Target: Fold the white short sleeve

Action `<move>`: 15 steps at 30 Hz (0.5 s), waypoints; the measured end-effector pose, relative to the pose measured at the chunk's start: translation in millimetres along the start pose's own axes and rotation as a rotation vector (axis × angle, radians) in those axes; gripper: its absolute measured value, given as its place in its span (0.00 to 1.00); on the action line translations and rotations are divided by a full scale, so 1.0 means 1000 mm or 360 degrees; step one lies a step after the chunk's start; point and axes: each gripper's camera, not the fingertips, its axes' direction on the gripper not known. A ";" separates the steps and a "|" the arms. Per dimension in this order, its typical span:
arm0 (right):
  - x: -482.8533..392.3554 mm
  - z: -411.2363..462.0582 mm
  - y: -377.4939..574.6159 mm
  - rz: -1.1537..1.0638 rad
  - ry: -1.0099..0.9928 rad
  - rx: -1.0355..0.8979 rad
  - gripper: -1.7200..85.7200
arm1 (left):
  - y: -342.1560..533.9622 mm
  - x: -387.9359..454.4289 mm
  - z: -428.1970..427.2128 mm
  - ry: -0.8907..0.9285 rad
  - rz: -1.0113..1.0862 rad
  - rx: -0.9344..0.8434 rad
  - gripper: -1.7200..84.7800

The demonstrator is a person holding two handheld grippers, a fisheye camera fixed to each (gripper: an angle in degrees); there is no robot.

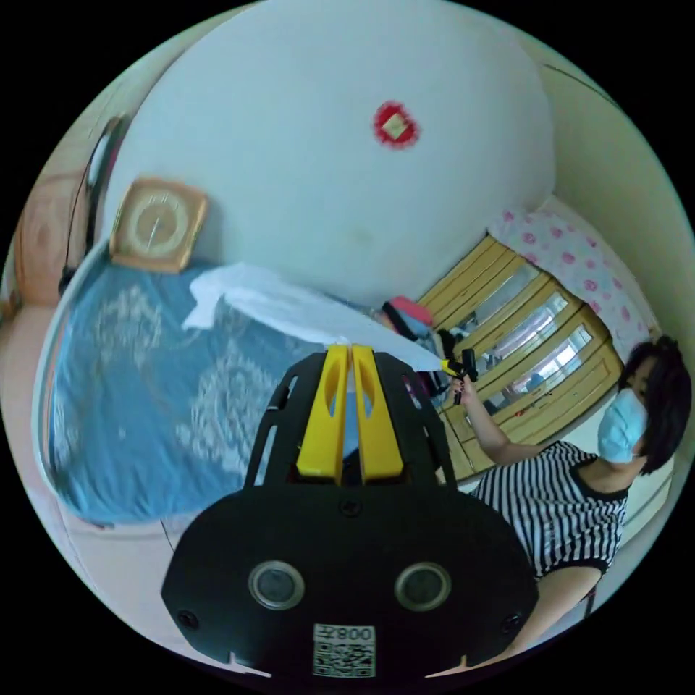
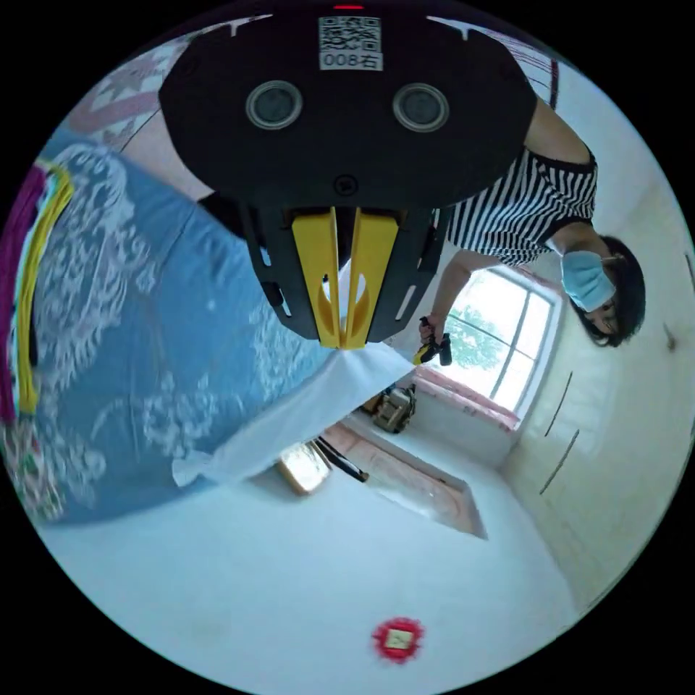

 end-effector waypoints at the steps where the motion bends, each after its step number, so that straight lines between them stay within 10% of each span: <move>1: 0.015 0.008 0.010 0.0076 0.0010 -0.0034 0.03 | 0.029 -0.022 0.015 -0.0030 -0.0105 -0.0086 0.03; 7: 0.127 0.070 0.080 0.0686 0.0130 -0.0312 0.03 | 0.157 -0.140 0.094 -0.0046 -0.0852 -0.0386 0.03; 15: 0.155 0.083 0.079 0.0762 0.0186 -0.0370 0.03 | 0.178 -0.179 0.107 -0.0020 -0.0976 -0.0348 0.03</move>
